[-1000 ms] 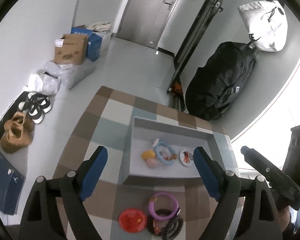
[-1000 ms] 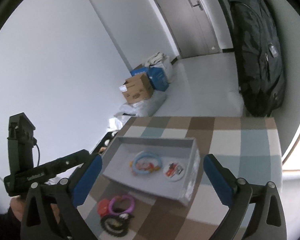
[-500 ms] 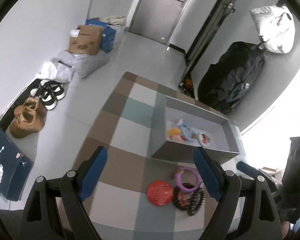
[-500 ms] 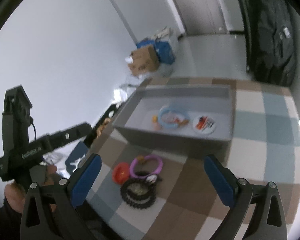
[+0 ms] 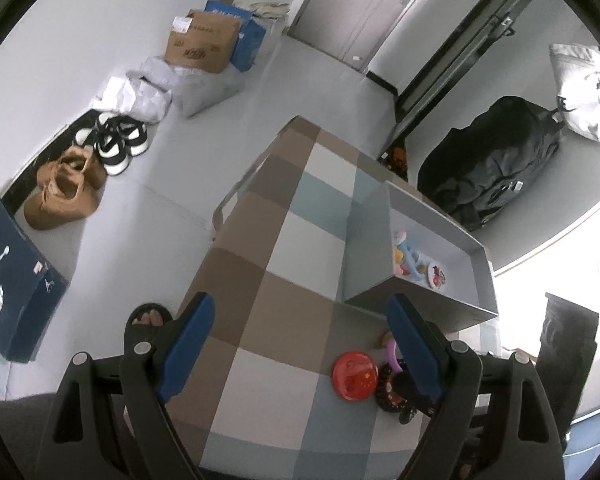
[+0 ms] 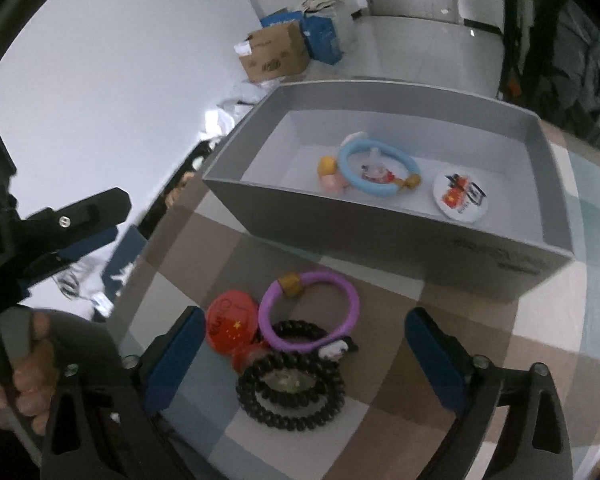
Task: Organize jewelry
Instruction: 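Withdraw both grippers from the box back over the remaining items, then lower the right gripper onto the purple ring and grasp it, then lower the left gripper onto the red 'I China' badge and grasp it, then carry the badge and purple ring into the gray box and open both grippers, then withdraw both grippers from the box toward the black bracelets, then lower the right gripper onto the black coiled bracelet and grasp it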
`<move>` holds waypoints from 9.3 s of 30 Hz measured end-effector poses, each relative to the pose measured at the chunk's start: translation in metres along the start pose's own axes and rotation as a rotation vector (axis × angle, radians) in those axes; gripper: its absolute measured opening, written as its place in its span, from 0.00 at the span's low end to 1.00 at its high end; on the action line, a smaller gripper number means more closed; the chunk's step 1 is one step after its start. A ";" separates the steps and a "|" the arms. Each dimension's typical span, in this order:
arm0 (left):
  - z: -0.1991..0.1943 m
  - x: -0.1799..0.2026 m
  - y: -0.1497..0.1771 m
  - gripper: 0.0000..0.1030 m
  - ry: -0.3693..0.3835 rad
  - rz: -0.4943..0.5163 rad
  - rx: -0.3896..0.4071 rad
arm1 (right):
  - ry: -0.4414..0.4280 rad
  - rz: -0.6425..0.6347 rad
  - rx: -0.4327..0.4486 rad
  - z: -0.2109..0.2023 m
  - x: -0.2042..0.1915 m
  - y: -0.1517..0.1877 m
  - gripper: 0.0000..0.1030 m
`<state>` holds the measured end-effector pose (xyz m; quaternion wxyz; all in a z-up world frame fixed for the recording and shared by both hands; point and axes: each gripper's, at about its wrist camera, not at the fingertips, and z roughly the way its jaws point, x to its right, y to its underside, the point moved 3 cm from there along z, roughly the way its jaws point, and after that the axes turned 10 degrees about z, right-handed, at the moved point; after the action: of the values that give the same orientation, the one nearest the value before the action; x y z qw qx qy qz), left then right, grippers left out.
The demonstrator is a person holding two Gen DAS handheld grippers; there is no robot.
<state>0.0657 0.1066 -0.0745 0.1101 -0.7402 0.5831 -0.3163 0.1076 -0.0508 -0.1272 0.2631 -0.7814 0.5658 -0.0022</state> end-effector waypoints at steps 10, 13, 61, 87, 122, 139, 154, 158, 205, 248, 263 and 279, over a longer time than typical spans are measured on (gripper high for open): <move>-0.004 -0.006 -0.008 0.82 0.031 -0.022 0.008 | 0.102 -0.052 -0.020 0.013 -0.013 0.000 0.51; -0.003 -0.005 -0.008 0.82 0.044 -0.015 0.005 | 0.101 -0.045 -0.019 0.013 -0.011 -0.003 0.50; 0.038 0.065 0.050 0.65 -0.109 0.562 -0.196 | -0.107 0.261 0.296 -0.107 0.106 0.016 0.48; 0.033 0.082 0.054 0.21 -0.125 0.641 -0.127 | -0.136 0.276 0.314 -0.117 0.111 0.030 0.49; 0.044 0.068 0.045 0.36 -0.111 0.573 -0.138 | -0.170 0.253 0.331 -0.123 0.099 0.035 0.49; -0.012 0.108 0.008 0.36 0.004 0.486 0.018 | -0.207 0.187 0.371 -0.141 0.081 0.008 0.49; 0.010 0.141 -0.050 0.36 0.066 0.513 0.092 | -0.182 0.124 0.357 -0.121 0.086 -0.072 0.49; 0.026 0.133 -0.056 0.36 0.084 0.482 0.069 | -0.191 0.122 0.331 -0.102 0.089 -0.085 0.49; 0.058 0.116 -0.066 0.57 0.077 0.403 0.022 | -0.185 0.255 0.325 -0.080 0.129 -0.094 0.83; -0.016 0.083 0.027 0.78 0.150 0.264 0.050 | -0.094 0.076 0.267 -0.095 0.068 0.038 1.00; -0.023 0.051 0.030 0.78 0.220 0.127 0.029 | -0.152 -0.023 0.137 -0.058 0.028 0.056 0.89; -0.017 0.033 0.023 0.78 0.237 0.039 0.005 | -0.094 -0.126 0.145 -0.035 0.007 0.046 0.78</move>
<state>0.0412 0.0727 -0.0630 0.0485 -0.6858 0.6056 -0.4006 0.0592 -0.0814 -0.1185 0.3446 -0.7936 0.5008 -0.0229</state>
